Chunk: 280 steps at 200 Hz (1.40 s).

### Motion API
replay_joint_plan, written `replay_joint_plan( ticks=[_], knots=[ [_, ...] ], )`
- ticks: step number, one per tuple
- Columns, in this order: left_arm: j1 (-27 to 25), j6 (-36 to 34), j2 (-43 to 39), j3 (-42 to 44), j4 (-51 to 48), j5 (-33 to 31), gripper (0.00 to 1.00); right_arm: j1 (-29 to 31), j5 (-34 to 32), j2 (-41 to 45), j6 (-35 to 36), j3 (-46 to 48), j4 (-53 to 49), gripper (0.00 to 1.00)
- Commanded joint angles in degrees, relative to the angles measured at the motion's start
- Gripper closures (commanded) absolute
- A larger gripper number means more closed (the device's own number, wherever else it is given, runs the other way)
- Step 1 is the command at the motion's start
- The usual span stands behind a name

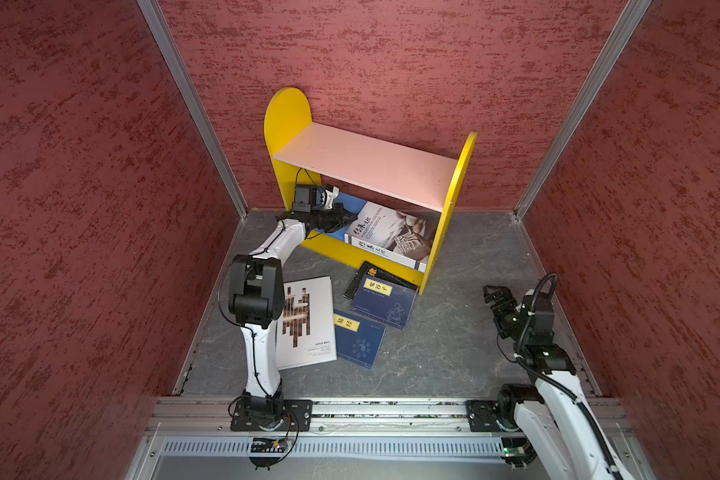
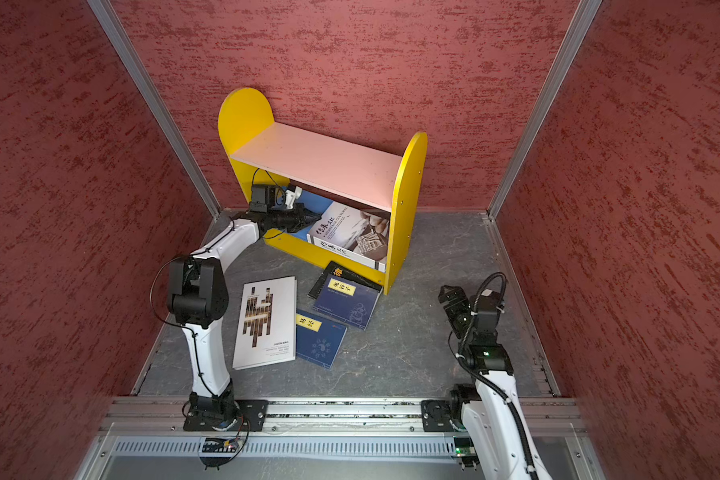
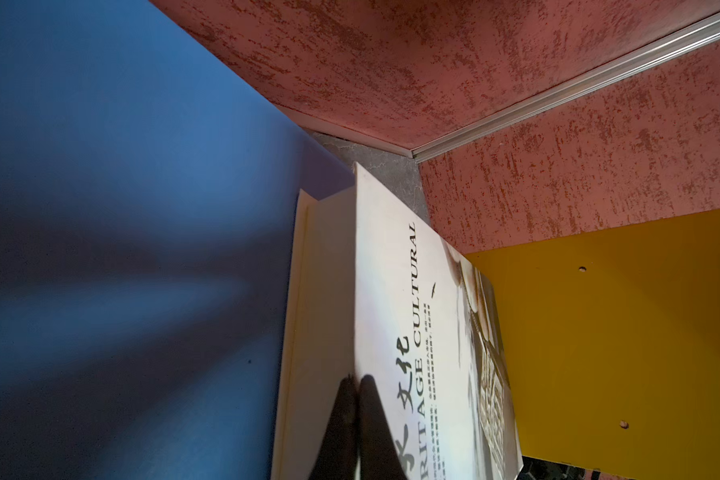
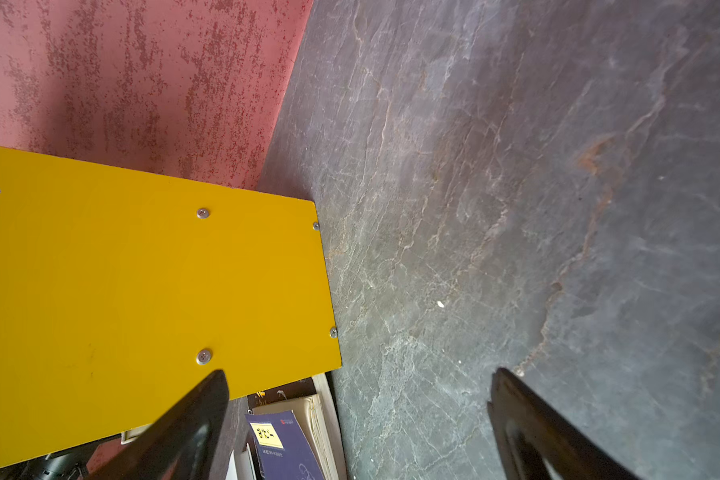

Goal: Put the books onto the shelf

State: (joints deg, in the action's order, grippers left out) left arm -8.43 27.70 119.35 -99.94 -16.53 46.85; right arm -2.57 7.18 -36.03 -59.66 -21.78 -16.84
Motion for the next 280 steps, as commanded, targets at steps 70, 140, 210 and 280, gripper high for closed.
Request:
replay_joint_plan(
  ticks=[70,140,210,280],
  knots=[
    [-4.35,0.93,0.18,-1.31,-0.47,7.31,1.0,0.18,-1.62,0.53,-0.37,0.86,-1.5,0.01],
    [-5.09,2.95,1.49,-2.19,1.57,5.82,1.0,0.15,-1.55,-0.36,-0.06,0.76,-1.0,0.01],
    [-5.1,2.82,1.94,-2.62,0.99,5.53,0.99,0.11,-1.12,-1.18,0.06,0.69,0.67,0.01],
    [-4.68,2.86,1.85,-2.1,0.98,4.83,0.72,0.1,0.18,-3.78,1.39,-0.56,2.66,0.01]
  ],
)
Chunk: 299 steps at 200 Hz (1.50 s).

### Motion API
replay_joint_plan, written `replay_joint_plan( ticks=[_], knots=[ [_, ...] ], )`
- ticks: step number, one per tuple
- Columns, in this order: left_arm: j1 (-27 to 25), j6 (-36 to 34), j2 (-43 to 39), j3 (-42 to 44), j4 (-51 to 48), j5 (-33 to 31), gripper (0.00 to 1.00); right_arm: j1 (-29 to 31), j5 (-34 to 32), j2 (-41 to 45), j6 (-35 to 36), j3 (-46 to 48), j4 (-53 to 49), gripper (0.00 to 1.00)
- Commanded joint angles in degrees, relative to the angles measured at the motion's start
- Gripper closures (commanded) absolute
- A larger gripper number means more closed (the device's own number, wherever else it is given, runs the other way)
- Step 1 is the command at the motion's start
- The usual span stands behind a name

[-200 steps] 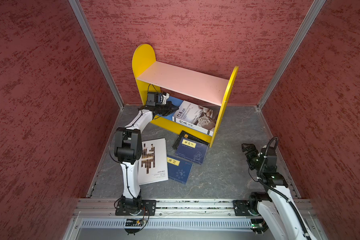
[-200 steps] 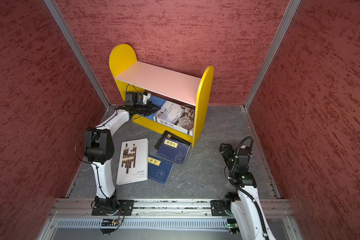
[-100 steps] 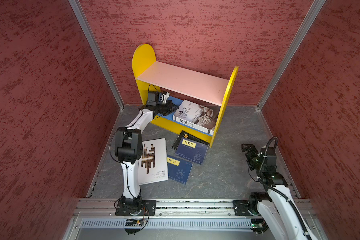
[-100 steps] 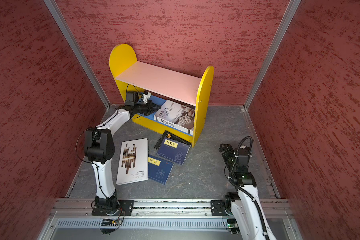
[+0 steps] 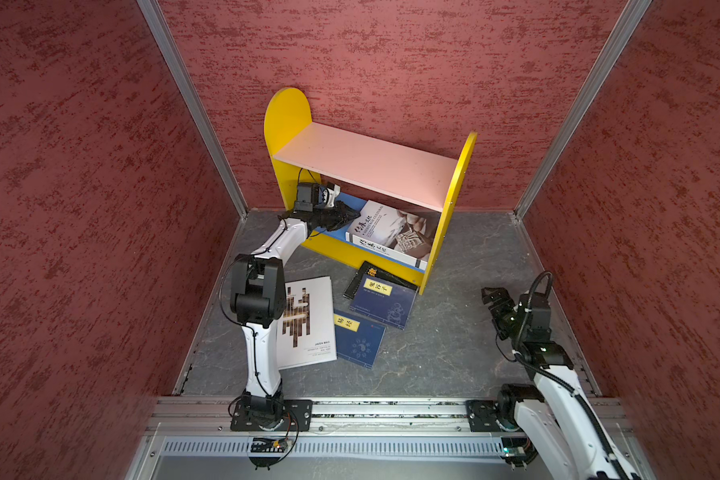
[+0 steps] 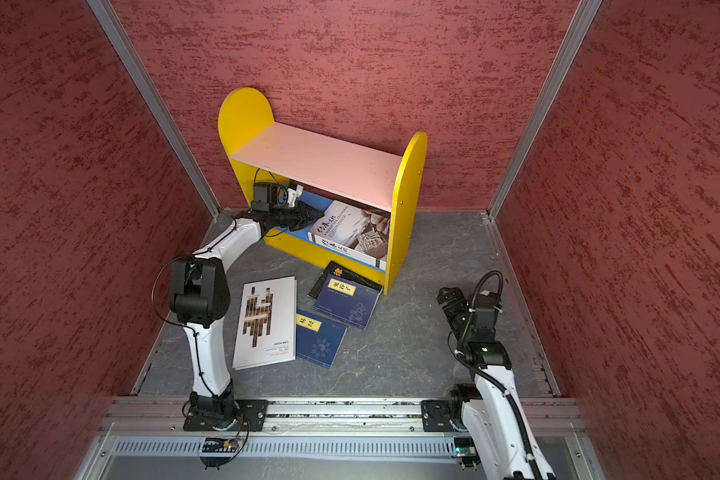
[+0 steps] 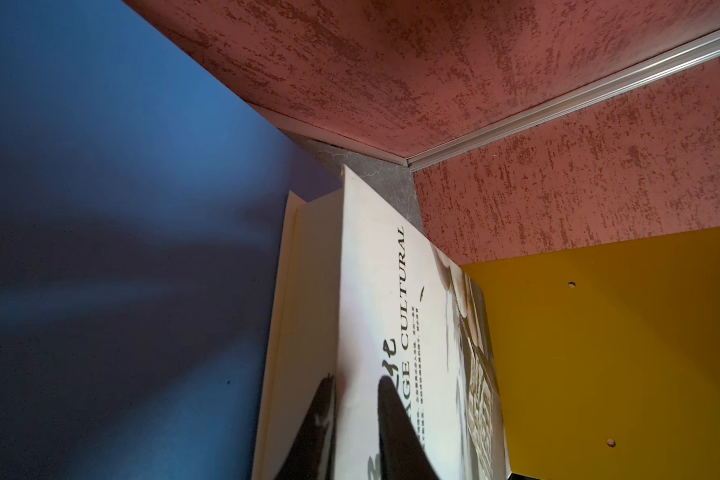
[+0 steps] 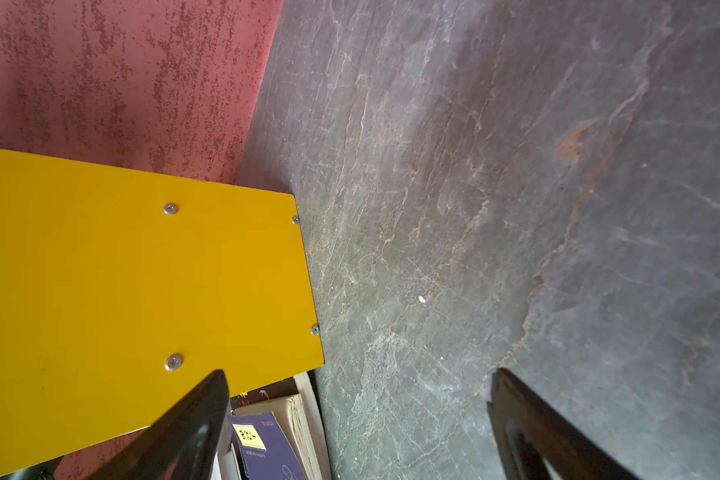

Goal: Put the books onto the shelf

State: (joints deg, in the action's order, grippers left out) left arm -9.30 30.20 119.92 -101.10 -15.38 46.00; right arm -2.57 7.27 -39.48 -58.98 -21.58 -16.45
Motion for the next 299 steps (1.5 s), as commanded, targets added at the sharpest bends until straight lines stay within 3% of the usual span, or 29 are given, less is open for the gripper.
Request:
replay_joint_plan(
  ticks=[1,23,72,123,223,267,299],
  knots=[
    [-3.8,0.38,1.28,-0.94,-0.14,5.68,0.72,0.1,0.06,-0.33,0.71,-0.75,2.28,0.01],
    [-3.62,0.79,1.41,-1.21,0.37,5.45,0.66,0.1,0.2,-0.68,0.71,-0.74,2.78,0.01],
    [-2.71,0.92,0.04,-0.77,0.61,4.06,0.36,0.11,0.35,-1.08,0.97,-0.83,3.34,0.01],
    [-0.72,1.35,-6.8,6.61,3.21,-0.23,0.16,0.06,0.91,-2.5,1.96,-1.77,4.61,0.01],
    [3.12,3.44,-30.62,33.83,5.6,-16.67,0.03,0.02,5.43,-10.36,4.27,-3.29,11.03,0.01],
    [9.19,8.15,-39.79,45.13,3.82,-21.71,0.01,0.02,7.54,-12.93,4.83,-3.29,13.6,0.01],
    [15.42,11.44,-41.3,49.13,-2.51,-24.5,0.01,0.1,8.72,-13.51,4.59,-3.2,14.87,0.01]
  ],
)
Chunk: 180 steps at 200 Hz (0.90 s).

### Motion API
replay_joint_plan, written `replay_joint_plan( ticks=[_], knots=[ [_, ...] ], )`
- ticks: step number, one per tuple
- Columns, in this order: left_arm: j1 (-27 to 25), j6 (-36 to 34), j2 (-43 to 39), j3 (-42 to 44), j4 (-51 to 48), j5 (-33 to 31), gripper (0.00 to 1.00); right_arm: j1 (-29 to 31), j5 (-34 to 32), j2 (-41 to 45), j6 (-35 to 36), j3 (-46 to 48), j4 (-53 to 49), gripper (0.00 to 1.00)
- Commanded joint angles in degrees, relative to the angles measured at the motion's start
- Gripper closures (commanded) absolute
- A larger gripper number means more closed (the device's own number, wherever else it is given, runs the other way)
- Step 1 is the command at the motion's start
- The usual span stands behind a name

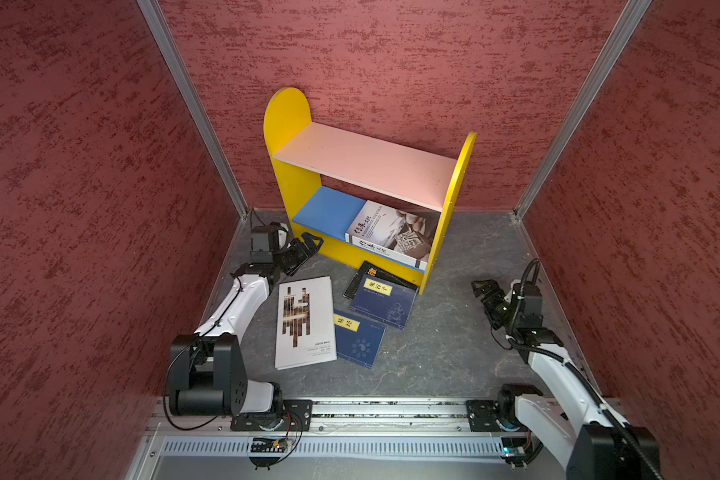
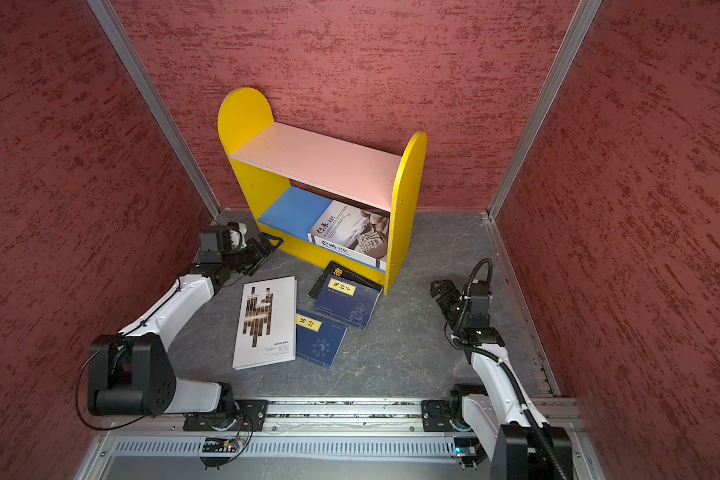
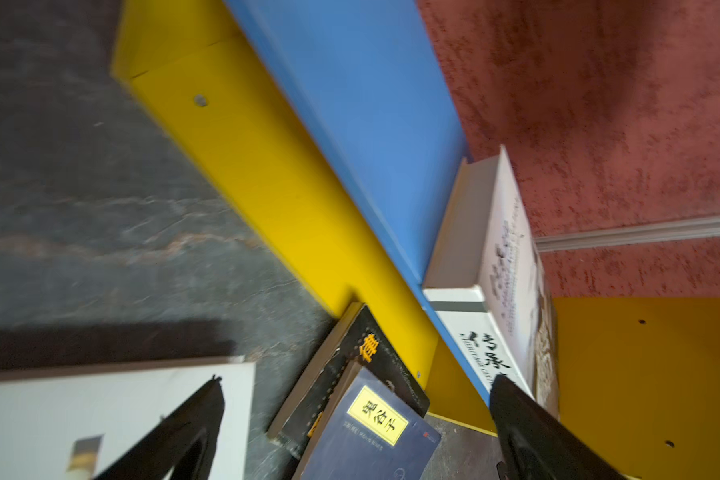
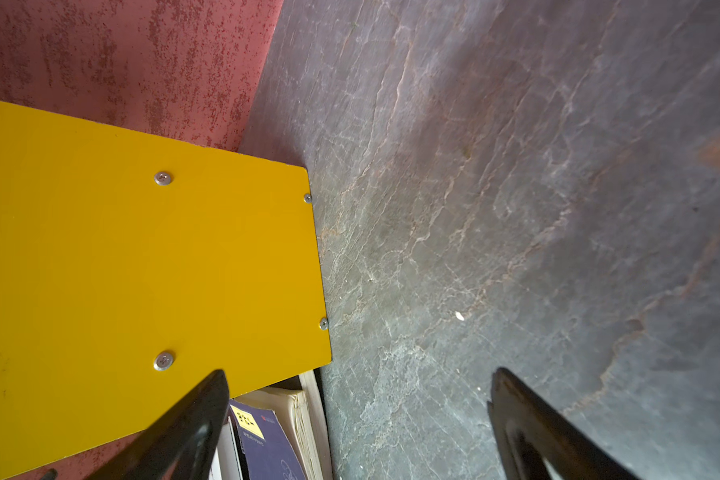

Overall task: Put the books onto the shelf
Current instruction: 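Pull the left gripper back from the white book toward the table, then lower the left gripper onto the JAVEN MAO book while the right gripper approaches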

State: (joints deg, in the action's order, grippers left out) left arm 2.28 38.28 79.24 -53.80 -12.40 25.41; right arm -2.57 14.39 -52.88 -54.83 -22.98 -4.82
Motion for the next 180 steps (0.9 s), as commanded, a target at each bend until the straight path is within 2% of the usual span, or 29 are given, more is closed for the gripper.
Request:
replay_joint_plan(
  ticks=[1,48,71,126,180],
  knots=[
    [4.12,3.41,-0.56,1.85,-5.77,-4.07,0.01,0.1,1.55,-0.12,0.43,-1.8,3.24,0.01],
    [13.29,5.06,1.72,4.16,-14.58,-9.47,0.01,0.11,2.35,2.73,-0.26,-0.5,2.23,0.01],
    [13.71,4.15,2.79,4.09,-17.0,-12.86,0.01,0.11,3.14,5.36,-1.57,1.25,2.18,0.01],
    [13.94,6.0,5.38,9.3,-14.84,-12.59,0.0,1.8,4.68,13.76,-5.15,5.51,2.49,0.01],
    [13.7,5.73,6.58,13.42,-12.06,-8.12,0.01,11.45,-0.35,19.83,-7.25,7.25,-0.68,0.01]
  ],
)
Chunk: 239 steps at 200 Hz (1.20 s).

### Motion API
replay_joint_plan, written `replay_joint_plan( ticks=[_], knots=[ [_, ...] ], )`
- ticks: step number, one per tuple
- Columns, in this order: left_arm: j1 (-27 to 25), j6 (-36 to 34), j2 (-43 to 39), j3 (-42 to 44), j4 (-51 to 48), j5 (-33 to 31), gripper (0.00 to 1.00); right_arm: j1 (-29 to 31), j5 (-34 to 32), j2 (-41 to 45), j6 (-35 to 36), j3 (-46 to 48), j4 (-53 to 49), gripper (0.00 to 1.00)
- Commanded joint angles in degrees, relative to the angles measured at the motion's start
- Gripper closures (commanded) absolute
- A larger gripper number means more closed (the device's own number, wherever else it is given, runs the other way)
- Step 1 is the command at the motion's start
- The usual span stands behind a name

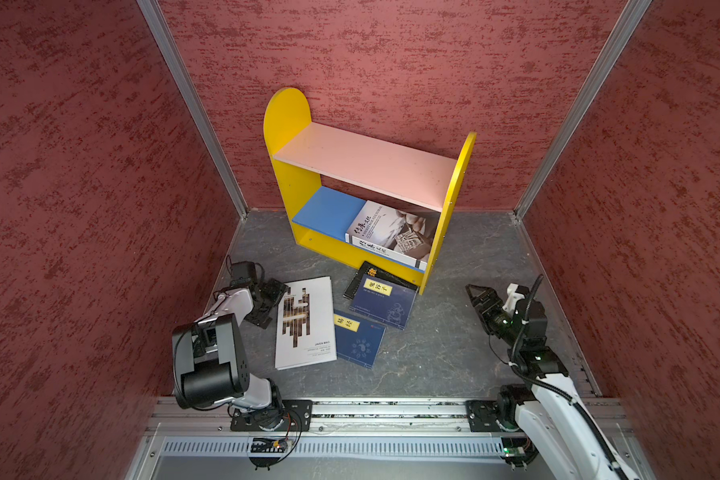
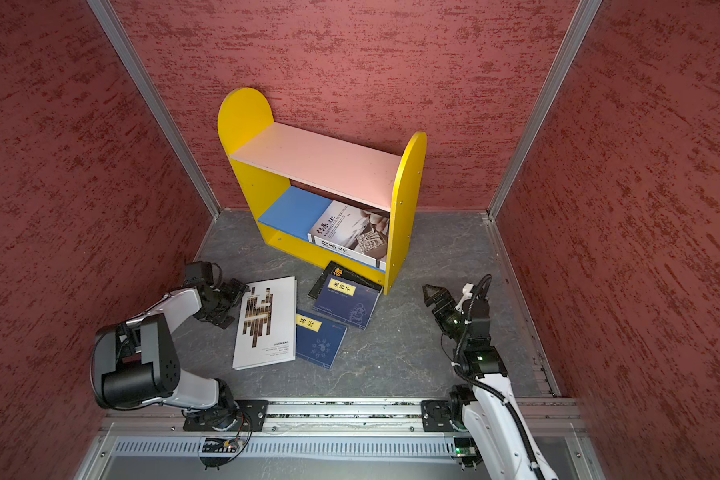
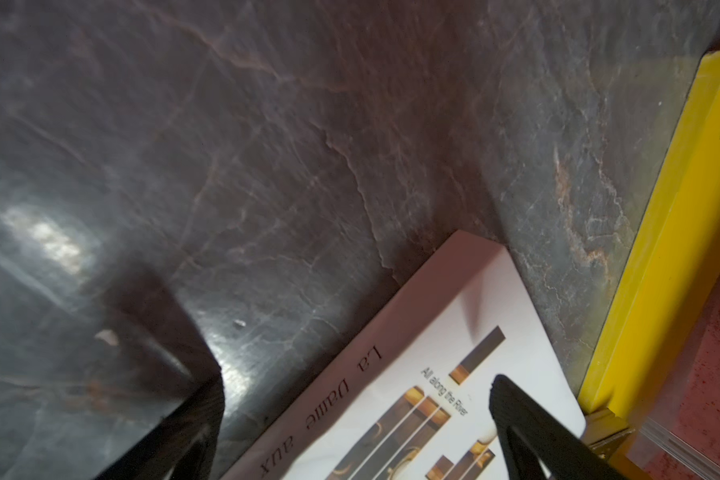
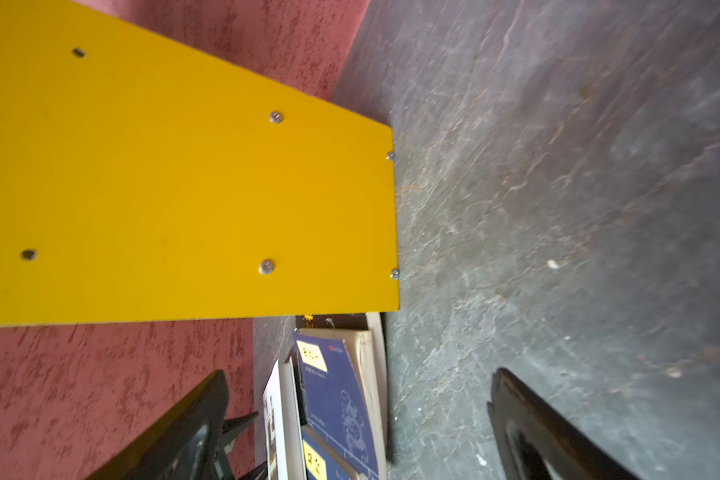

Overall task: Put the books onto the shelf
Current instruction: 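Lower the left gripper onto the JAVEN MAO book while the right gripper approaches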

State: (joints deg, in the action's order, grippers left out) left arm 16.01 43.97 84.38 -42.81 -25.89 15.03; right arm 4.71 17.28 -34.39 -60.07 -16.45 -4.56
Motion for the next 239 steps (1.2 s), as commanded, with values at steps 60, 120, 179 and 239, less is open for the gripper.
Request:
replay_joint_plan(
  ticks=[60,120,179,239],
  knots=[
    [-0.7,-1.0,-0.49,5.13,2.39,6.57,0.01,21.75,-14.39,-4.1,-3.49,-0.28,0.23,0.01],
    [-3.51,-1.13,-4.53,7.85,0.83,9.72,0.01,33.0,-15.19,-15.21,2.25,-7.9,-4.29,0.01],
    [-12.34,3.48,-8.62,9.35,-1.49,11.79,0.01,38.61,-15.87,-25.05,3.32,-10.06,1.87,0.01],
    [-15.55,2.23,-11.07,9.17,-2.04,15.48,0.0,41.53,-14.99,-34.0,4.53,-13.65,6.37,0.01]
  ],
)
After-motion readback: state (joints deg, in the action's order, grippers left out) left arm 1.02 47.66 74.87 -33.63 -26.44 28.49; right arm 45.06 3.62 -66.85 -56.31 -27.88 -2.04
